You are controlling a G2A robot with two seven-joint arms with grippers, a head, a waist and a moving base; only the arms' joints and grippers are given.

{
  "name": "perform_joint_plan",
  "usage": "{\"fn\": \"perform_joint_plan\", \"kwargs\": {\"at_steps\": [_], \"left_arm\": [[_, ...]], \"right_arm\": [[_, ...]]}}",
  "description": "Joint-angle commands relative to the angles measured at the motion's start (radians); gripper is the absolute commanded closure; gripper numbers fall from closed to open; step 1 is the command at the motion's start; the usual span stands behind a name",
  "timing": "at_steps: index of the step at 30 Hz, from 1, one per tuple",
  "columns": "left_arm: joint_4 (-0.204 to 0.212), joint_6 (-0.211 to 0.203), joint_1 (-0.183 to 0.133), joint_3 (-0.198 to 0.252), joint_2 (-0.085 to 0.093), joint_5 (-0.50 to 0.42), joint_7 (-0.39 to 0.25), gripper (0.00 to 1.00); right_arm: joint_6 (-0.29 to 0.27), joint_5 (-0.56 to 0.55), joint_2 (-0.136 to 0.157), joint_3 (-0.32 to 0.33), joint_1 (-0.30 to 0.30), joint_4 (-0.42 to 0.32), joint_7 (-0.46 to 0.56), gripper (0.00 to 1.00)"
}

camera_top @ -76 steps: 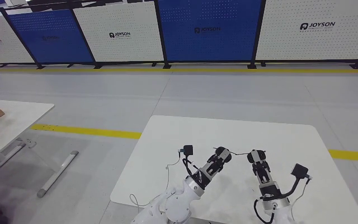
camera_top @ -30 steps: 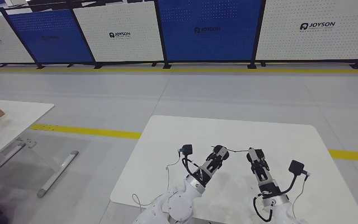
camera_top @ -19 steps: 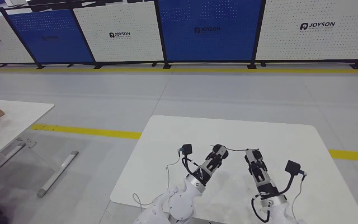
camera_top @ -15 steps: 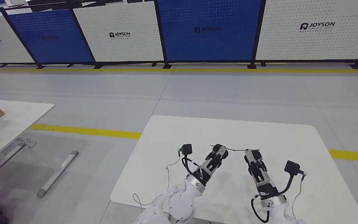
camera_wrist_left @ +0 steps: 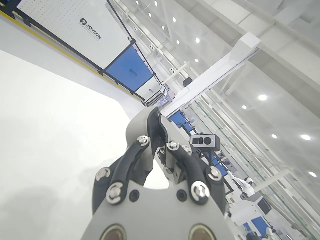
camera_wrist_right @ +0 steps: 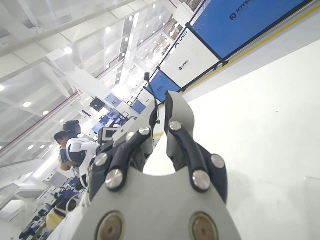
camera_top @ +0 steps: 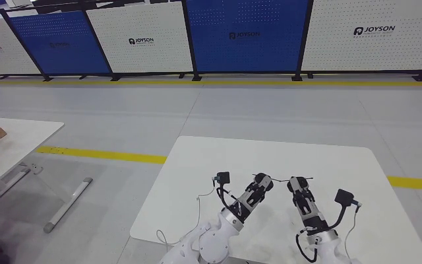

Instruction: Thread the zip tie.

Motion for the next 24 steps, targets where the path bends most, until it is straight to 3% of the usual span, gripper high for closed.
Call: {"fn": "perform_joint_plan", "kwargs": {"at_steps": [1,12,24], "left_arm": [[-0.002,-0.001,0.002,-0.001,0.000,0.002,0.000,1.00],[-0.021,-0.039,0.012,0.005,0.001,0.048,-0.025,1.00],[-0.031,0.018,0.025,-0.001,0.000,0.109,0.004,1.00]], "right_arm": [[0.002,-0.001,0.000,0.000,0.000,-0.001,0.001,1.00],[-0.019,0.027,0.002,0.002,0.000,-0.001,0.028,1.00],[-0.036,0.084,0.006,0.026,-0.002,-0.001,0.064,1.00]]}}
